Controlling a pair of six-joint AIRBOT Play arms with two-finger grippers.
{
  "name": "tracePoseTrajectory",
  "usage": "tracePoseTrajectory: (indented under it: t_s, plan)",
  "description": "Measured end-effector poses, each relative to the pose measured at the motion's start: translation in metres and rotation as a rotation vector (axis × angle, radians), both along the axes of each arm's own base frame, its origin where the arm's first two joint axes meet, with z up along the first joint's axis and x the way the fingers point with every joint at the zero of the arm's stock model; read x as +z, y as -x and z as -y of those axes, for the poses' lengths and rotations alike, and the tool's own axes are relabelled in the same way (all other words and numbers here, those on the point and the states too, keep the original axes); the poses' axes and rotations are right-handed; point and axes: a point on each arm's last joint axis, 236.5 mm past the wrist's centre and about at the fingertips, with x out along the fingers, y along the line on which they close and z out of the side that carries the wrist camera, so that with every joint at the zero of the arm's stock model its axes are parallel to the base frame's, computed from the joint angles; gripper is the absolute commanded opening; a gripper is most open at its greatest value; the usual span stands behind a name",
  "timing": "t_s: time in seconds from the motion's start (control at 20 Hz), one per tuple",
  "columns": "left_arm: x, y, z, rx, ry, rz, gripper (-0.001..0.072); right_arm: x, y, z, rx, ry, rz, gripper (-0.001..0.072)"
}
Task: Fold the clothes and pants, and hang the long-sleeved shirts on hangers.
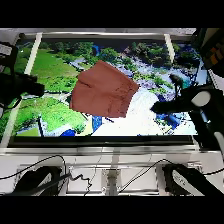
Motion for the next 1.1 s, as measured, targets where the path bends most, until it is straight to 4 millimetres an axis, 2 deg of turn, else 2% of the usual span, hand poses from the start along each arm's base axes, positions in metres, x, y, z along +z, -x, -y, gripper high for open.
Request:
tracePoseTrajectory:
  t_s: [0.2, 0.45, 0.65, 0.85, 0.9, 1.1]
  plan:
    - [-0.014, -0.006, 0.003, 0.011, 0.038, -0.037, 0.066, -0.04, -0.006, -0.029, -0.115, -0.168, -0.073, 0.0558]
    - [-0.032, -0.014, 0.006, 0.043, 0.092, -0.087, 0.066, -0.087, -0.005, -0.067, -0.154, -0.289, -0.247, 0.0556]
    - [-0.05, -0.021, 0.007, 0.054, 0.103, -0.133, 0.0659, -0.105, -0.019, -0.098, -0.163, -0.346, -0.332, 0.0548]
    - [-0.088, -0.034, 0.009, 0.092, 0.137, -0.227, 0.0658, -0.115, -0.033, -0.113, -0.262, -0.391, -0.413, 0.0543]
    - [-0.1, -0.036, 0.009, 0.106, 0.149, -0.255, 0.0656, -0.117, -0.035, -0.114, -0.285, -0.397, -0.428, 0.0496]
    - [-0.156, -0.045, 0.01, 0.161, 0.19, -0.394, 0.0639, -0.126, -0.042, -0.116, -0.353, -0.384, -0.441, 0.0083]
